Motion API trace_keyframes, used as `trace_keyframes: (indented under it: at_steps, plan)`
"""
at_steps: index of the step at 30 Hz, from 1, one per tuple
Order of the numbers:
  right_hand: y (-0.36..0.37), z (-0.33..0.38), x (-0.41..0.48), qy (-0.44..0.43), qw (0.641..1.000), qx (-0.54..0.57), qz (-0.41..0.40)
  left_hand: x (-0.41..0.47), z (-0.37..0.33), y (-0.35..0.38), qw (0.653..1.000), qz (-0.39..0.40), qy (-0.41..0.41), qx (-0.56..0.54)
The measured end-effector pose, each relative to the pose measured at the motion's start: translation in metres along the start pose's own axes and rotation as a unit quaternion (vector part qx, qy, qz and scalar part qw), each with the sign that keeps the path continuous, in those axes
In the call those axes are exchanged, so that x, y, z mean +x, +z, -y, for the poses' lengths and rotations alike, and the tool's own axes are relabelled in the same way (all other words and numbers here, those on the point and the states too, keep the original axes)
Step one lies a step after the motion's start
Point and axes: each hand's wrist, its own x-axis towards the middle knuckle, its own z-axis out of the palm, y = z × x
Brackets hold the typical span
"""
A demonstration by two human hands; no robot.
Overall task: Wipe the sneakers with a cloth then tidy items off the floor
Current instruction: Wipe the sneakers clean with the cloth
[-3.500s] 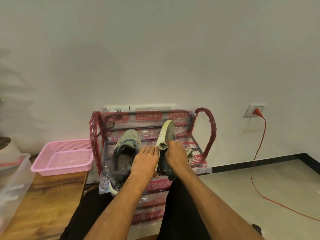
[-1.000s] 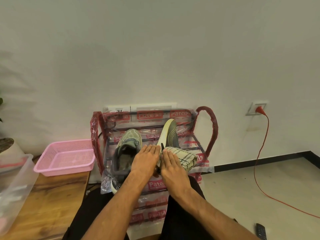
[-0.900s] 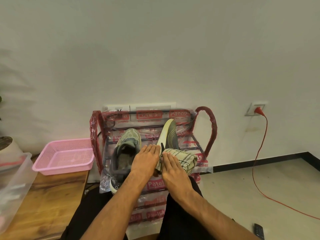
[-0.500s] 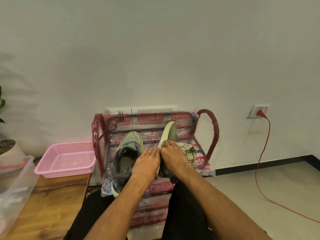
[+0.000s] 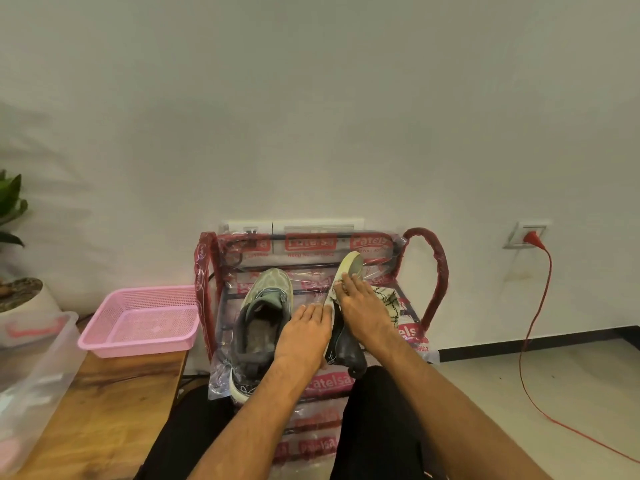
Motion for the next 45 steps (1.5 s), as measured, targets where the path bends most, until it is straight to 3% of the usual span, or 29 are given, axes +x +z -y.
trace_keyframes:
  at_steps: [4, 11, 15, 20, 26, 29, 32, 38, 42, 45]
  plan:
    - [-0.004, 0.020, 0.002, 0.078, 0.995, 0.035, 0.042, -0.001, 0.002, 0.000, 1.000, 0.002, -0.006, -0.001]
    - [-0.038, -0.003, -0.008, 0.091, 0.985, 0.130, 0.062, -0.001, 0.000, 0.000, 1.000, 0.000, -0.004, -0.005]
    - [-0.062, -0.026, 0.003, 0.118, 0.968, 0.213, -0.053, 0.000, 0.003, 0.000, 1.000, -0.001, -0.006, -0.002]
    - [-0.045, -0.008, 0.002, 0.068, 0.965, 0.182, -0.176, 0.000, 0.003, 0.003, 1.000, -0.007, -0.004, -0.001]
    - [0.003, 0.011, -0.019, 0.001, 0.968, 0.246, -0.056, 0.002, 0.002, 0.004, 1.000, -0.007, -0.009, 0.003]
    - [0.009, 0.000, -0.012, 0.036, 0.981, 0.186, -0.045, 0.003, 0.001, 0.005, 1.000, -0.009, -0.008, 0.005]
    - [0.007, 0.000, -0.009, 0.082, 0.976, 0.199, -0.033, 0.002, 0.000, 0.006, 1.000, -0.016, -0.007, 0.009]
    - [0.012, -0.001, -0.004, 0.058, 0.986, 0.143, -0.058, 0.002, 0.000, 0.006, 1.000, -0.013, -0.009, 0.006]
    - [0.001, -0.005, 0.016, 0.086, 0.987, 0.120, -0.068, 0.002, -0.001, 0.005, 1.000, -0.013, -0.007, 0.007]
    - [-0.010, -0.006, 0.020, 0.093, 0.982, 0.166, -0.018, 0.002, 0.001, 0.004, 1.000, -0.006, -0.013, 0.005]
